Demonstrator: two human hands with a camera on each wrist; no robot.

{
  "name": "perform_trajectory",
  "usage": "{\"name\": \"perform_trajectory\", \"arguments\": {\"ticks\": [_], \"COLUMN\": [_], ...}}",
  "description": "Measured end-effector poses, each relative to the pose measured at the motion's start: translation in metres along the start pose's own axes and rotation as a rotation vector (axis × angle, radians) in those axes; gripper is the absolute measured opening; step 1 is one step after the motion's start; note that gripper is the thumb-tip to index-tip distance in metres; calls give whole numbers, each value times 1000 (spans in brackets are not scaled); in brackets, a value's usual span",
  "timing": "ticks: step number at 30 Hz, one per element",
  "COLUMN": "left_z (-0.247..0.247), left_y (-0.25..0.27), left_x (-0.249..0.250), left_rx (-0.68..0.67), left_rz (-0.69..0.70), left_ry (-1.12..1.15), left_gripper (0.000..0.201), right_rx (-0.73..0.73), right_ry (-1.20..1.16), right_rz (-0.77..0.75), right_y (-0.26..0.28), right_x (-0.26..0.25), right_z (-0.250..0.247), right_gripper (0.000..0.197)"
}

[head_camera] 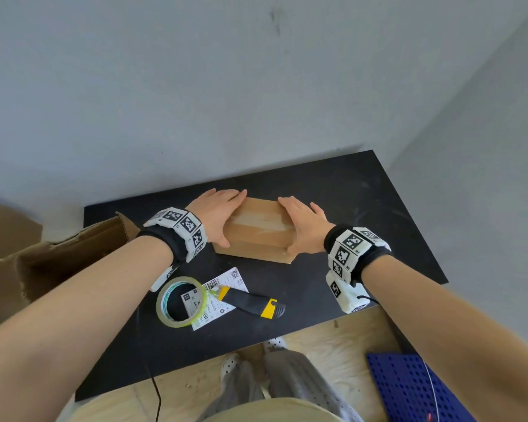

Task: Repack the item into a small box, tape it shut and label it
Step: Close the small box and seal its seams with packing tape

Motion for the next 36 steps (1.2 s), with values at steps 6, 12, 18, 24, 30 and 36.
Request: {"name": "perform_trajectory", "arguments": {"ticks": [6, 12, 18, 24, 30, 36], "left_z": [4, 15, 23, 30, 45, 53], "left_y": [8, 20, 30, 48, 61, 63], "left_x": [3, 12, 16, 4, 17, 24], "left_rx": [65, 74, 136, 367, 452, 510], "left_rz": [-219, -472, -601, -587, -553, -549], "left_ry": [22, 71, 356, 930, 1132, 1290], "left_gripper": [120, 95, 101, 33, 41, 52], "right_rx": [296, 181, -66, -104, -49, 0], "right_ry": [-397, -558, -715, -1015, -1176, -1116], "right_rz": [62, 116, 83, 201, 171, 168], "right_y": [8, 11, 10, 7, 3, -11], "right_x": [-3, -19, -49, -50, -48, -39], "right_z": [-2, 21, 43, 49, 45, 38], "right_gripper": [72, 26, 48, 59, 61, 62]}}
Point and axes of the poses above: each hand's wrist, its own y-axis away from the middle knuckle, its own z-axis out of the palm, x = y × z, the point moved 1 cm from there along -y, towards the middle knuckle
